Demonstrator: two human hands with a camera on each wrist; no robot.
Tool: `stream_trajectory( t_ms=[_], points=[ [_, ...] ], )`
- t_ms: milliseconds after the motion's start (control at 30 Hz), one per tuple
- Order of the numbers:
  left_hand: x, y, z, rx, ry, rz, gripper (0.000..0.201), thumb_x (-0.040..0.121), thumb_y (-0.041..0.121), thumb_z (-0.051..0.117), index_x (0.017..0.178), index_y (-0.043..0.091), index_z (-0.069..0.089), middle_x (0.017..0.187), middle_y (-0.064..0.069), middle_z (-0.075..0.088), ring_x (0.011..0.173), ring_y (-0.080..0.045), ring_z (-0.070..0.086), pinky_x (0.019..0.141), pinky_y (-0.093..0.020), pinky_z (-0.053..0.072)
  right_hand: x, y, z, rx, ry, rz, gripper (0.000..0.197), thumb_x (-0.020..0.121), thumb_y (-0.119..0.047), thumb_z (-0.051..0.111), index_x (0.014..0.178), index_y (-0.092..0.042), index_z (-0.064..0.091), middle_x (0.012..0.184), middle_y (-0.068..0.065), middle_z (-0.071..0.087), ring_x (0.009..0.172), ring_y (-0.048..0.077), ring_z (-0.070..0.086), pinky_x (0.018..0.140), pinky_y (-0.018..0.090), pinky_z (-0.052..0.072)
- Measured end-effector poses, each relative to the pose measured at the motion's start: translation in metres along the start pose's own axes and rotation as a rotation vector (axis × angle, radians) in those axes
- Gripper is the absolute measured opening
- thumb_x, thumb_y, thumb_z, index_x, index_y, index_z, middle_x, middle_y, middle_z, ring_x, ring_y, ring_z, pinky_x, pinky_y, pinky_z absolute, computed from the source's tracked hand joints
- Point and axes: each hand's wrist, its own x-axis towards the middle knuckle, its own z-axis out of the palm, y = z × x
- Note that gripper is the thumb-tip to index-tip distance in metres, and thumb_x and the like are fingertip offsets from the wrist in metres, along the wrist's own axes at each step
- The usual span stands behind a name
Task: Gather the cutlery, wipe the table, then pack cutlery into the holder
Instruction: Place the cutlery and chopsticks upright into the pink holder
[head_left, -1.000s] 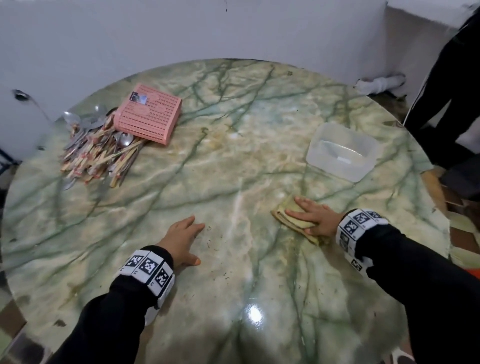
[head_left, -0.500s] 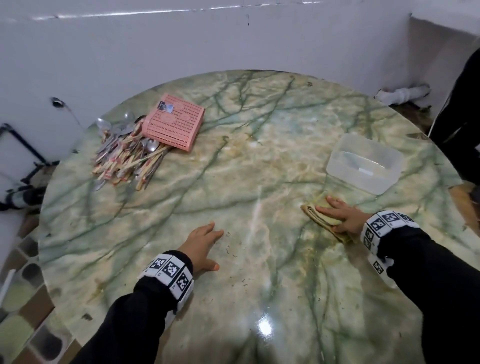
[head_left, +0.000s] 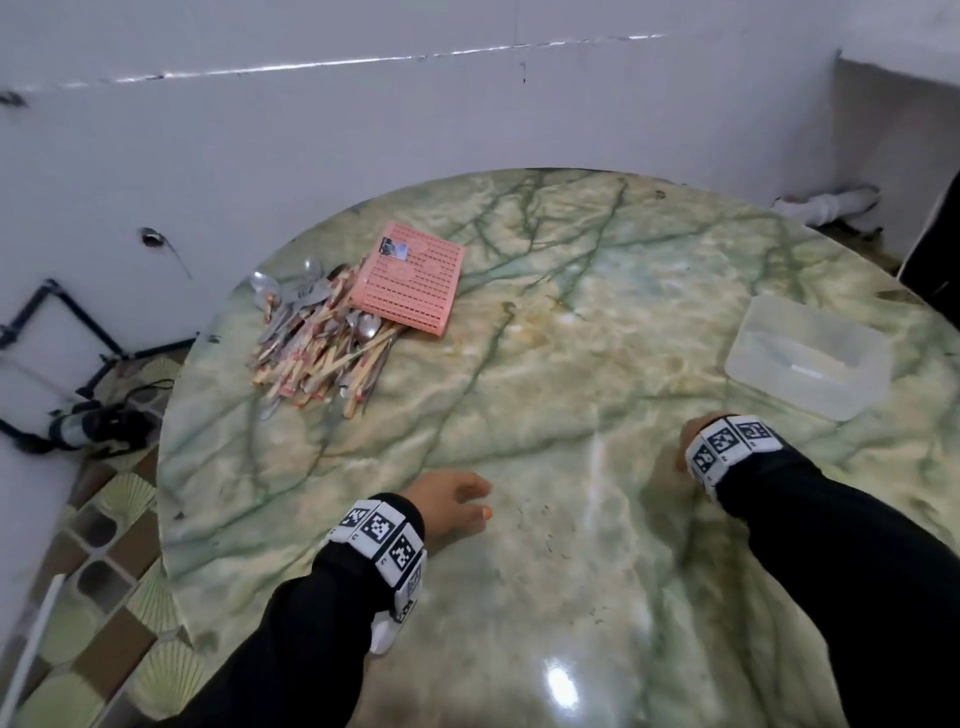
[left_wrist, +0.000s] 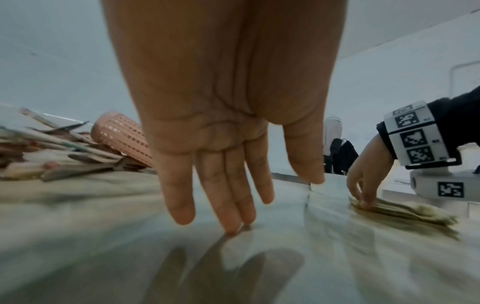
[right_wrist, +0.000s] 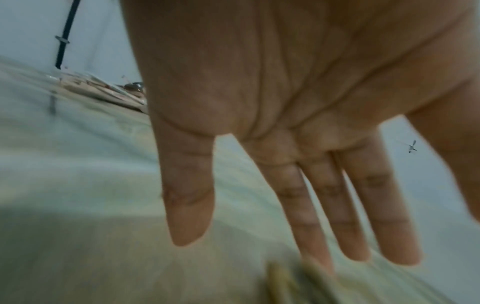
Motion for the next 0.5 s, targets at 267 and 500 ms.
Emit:
stream_trajectory(
  t_ms=[267,500],
  points=[
    [0.037,-0.007,-0.141,0.111,0.381,0.055,0.043,0.088,0.02,0.059,0.13,0.013,0.051,0.132,-0.006,0.054,0.12,-0.021,0.051,0.103,-0.032,0.038,0.035,-0.165,-0.089,0.119,0.22,-0.191,0.048,0.085,-0.039,0.056,0.123,-0.013,0.044,0.125,0.011,0.049,0.115,0.03,0.051,0.087,0.038,0.043],
    [0.095,-0.015,-0.218,0.128,0.537,0.062,0.037,0.085,0.016,0.061,0.12,0.007,0.054,0.123,-0.014,0.059,0.11,-0.031,0.057,0.097,-0.043,0.046,0.065,-0.287,-0.131,0.315,0.291,-0.269,0.062,0.089,-0.037,0.05,0.142,-0.018,0.025,0.144,0.008,0.033,0.13,0.028,0.038,0.104,0.046,0.034]
  ],
)
